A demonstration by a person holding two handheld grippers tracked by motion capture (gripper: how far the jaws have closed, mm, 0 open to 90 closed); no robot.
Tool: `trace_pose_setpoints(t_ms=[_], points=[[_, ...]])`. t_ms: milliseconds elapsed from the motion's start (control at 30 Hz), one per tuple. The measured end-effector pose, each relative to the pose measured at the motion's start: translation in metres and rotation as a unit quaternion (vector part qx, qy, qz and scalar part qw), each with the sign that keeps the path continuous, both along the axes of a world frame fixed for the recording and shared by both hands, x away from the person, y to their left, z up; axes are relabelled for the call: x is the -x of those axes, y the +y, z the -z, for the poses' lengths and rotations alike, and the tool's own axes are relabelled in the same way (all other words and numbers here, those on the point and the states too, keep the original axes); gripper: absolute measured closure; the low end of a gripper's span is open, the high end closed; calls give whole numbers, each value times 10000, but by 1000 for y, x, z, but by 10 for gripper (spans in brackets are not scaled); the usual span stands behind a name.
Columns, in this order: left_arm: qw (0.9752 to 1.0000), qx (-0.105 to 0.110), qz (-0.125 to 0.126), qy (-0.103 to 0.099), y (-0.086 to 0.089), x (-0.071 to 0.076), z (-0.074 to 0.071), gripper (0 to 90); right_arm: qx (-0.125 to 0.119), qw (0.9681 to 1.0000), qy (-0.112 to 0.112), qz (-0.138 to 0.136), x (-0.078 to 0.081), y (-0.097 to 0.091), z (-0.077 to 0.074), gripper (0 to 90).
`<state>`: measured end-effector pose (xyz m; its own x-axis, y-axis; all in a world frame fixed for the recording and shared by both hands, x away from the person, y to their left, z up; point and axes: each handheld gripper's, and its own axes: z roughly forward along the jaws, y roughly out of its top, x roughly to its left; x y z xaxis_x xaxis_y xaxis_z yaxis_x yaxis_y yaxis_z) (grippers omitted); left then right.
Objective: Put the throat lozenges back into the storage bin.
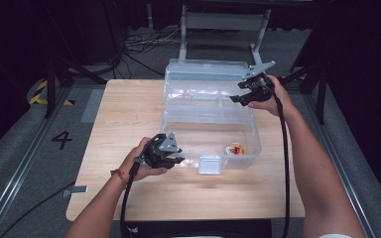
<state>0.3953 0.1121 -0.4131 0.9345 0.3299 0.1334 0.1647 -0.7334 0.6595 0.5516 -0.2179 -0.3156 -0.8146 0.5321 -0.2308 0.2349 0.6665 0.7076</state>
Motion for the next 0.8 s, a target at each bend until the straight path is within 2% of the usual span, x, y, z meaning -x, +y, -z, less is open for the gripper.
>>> trace_pose_setpoints(t_ms=[167, 267, 400, 533, 600, 800], points=[[10000, 77, 48, 13, -1, 0, 0, 696, 66, 9995, 57, -299, 2, 4, -3, 504], [9999, 83, 68, -19, -2, 0, 0, 703, 85, 9992, 134, -358, 3, 4, -6, 573], [9999, 102, 55, -82, -3, 2, 1, 704, 147, 9994, 112, -302, 2, 3, -8, 668], [9999, 56, 51, -80, -3, 2, 0, 707, 233, 9991, 113, -347, 2, 5, -9, 685], [9999, 63, 60, -67, -3, 2, 0, 710, 360, 9987, 83, -356, 2, 8, -11, 695], [9999, 115, 128, -13, -2, -1, 1, 722, 574, 9967, 198, -533, -1, 7, -15, 737]])
